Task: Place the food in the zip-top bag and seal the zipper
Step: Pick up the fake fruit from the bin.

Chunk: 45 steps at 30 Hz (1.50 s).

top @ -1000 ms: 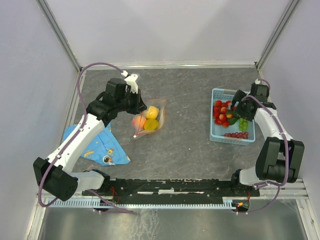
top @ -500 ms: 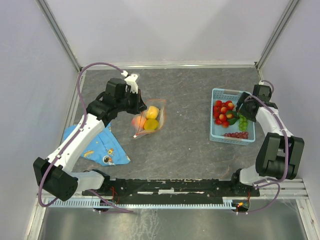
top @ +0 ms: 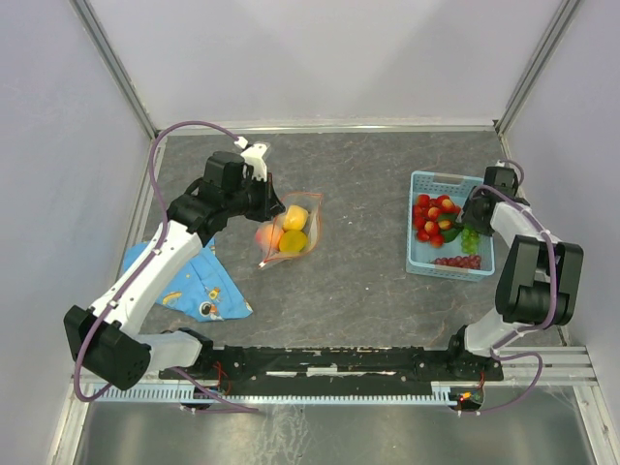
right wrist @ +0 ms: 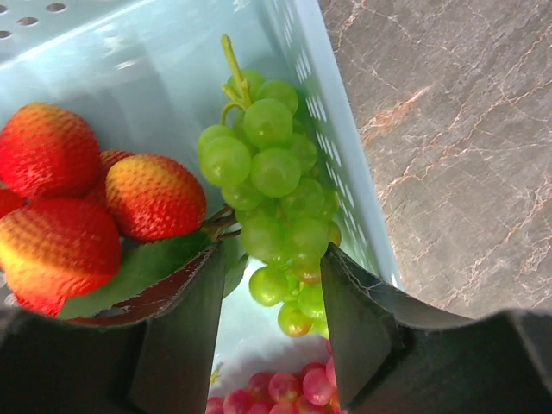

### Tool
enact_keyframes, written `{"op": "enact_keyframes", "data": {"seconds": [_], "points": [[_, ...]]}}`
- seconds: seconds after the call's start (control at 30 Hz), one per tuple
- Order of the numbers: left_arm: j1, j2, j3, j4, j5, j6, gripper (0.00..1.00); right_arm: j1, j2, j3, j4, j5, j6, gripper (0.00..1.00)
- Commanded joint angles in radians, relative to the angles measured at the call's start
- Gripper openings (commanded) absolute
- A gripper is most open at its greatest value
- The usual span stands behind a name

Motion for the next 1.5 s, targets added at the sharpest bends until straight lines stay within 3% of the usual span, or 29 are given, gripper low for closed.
{"op": "enact_keyframes", "data": {"seconds": [0.0,0.47,0.57,0.9,1.2,1.47], "points": [[-0.003,-0.032,0.005,0.051,0.022,0.031,0.03,-0.003,0.037,0.017,0.062,0.049,-0.017,0.56],[-0.002,-0.037,0.003,0.051,0.025,0.028,0.03,-0.003,0.147,0.023,0.126,0.061,-0.021,0.60],[-0.002,-0.039,0.002,0.053,0.026,0.028,0.03,-0.002,0.150,0.024,0.122,0.060,-0.020,0.58],[-0.002,-0.037,0.003,0.053,0.031,0.025,0.03,-0.003,0.018,0.001,0.084,0.084,-0.017,0.28],[-0.002,-0.033,0.002,0.055,0.039,0.022,0.03,0.001,-0.110,-0.005,0.023,0.107,-0.006,0.27],[-0.003,-0.032,0.001,0.055,0.044,0.021,0.03,0.006,-0.115,-0.025,0.024,0.064,0.019,0.31]]}}
